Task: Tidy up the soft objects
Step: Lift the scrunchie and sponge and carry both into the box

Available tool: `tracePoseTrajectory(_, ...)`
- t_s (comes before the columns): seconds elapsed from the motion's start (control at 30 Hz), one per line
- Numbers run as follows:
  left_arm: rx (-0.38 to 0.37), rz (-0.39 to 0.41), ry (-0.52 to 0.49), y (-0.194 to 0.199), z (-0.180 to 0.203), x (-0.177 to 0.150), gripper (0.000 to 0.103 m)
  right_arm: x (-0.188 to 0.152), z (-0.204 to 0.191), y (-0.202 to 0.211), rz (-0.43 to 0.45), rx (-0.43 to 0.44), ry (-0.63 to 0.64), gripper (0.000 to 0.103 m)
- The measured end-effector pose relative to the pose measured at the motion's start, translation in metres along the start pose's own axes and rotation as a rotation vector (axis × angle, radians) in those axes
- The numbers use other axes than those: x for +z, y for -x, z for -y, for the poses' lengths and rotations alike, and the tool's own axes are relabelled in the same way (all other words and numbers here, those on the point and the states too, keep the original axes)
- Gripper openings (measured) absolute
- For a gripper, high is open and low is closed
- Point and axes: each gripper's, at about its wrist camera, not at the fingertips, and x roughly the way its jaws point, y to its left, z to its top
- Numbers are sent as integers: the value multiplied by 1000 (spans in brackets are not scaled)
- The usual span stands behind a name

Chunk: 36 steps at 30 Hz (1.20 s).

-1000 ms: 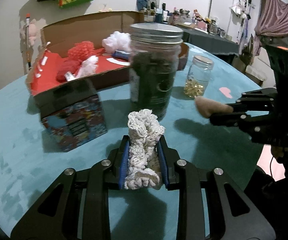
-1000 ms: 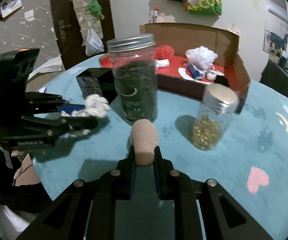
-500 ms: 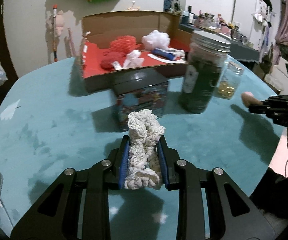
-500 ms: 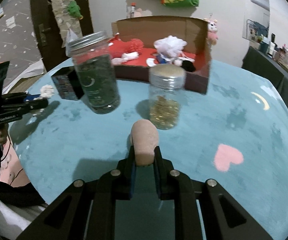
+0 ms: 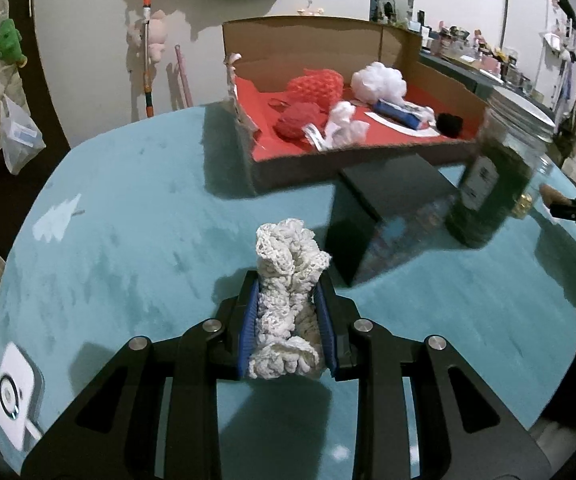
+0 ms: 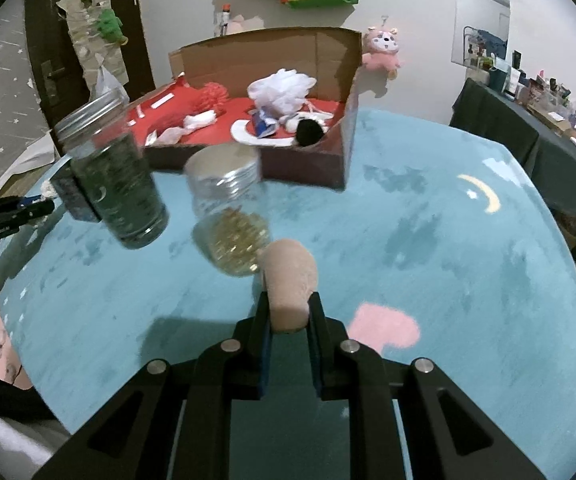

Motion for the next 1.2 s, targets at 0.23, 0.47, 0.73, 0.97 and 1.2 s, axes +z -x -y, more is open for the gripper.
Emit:
tracePoseTrajectory(0.23, -24, 4, -58, -15, -8, 24, 26, 21, 16, -9, -4, 15, 10, 17)
tracePoseTrajectory(0.47, -62, 9, -108, -21, -16, 45, 26, 45, 20, -18, -19, 50, 56, 18)
tracePoseTrajectory(0.73, -114, 10, -154, -26, -16, 70, 26, 68, 19, -30, -42, 67, 118, 18)
tracePoseTrajectory(0.97, -144, 2, -215, -30, -6, 87, 26, 81, 17, -34, -54, 99, 145, 18)
tracePoseTrajectory(1.2, -176, -10, -277, -37, 3, 108, 26, 96, 15, -35, -62, 120, 177, 18)
